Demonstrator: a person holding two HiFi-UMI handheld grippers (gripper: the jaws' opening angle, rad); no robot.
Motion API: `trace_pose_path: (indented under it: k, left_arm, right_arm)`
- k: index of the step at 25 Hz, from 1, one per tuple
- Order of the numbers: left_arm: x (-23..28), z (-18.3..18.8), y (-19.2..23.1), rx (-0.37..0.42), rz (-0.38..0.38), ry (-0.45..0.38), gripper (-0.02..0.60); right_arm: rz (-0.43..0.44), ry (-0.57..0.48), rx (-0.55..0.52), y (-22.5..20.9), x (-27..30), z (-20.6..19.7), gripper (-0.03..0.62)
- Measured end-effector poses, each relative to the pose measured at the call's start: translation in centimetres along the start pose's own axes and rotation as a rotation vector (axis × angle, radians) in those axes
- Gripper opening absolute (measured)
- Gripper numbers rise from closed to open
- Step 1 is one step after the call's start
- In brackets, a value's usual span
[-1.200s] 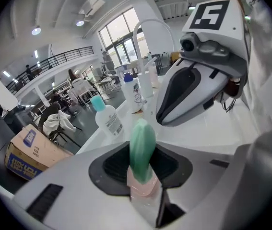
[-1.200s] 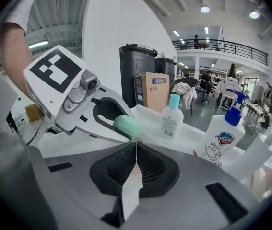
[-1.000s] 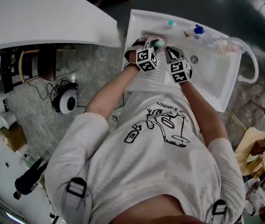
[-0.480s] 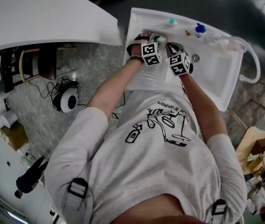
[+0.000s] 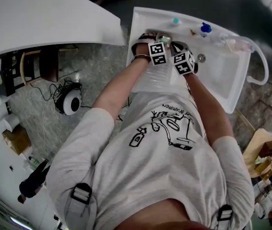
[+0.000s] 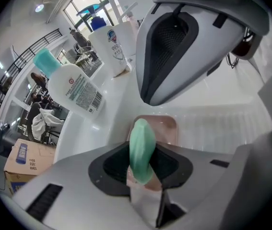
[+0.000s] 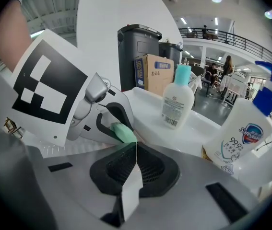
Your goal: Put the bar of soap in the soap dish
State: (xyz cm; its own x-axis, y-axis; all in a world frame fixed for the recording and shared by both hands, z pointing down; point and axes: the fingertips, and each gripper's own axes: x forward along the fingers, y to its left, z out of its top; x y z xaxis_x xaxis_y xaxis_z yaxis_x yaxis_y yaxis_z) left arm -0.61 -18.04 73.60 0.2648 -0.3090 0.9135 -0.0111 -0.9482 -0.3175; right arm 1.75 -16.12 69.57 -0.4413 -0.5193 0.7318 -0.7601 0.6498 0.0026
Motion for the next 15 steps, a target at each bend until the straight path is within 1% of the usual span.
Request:
trace_pose_path:
  k: [6, 15]
  left_arm:
    - [0.6, -0.1, 0.4, -0.001, 0.013, 0.029, 0.121]
    - [1.3, 0.3, 0.5, 0.073, 0.036, 0.069, 0.121]
  right_arm:
    - [0.0, 0.006, 0.009, -0.3, 0.3, -0.3, 0.023]
    - [-0.003, 0.011, 0.027, -0.5, 0.0, -0.9, 0.023]
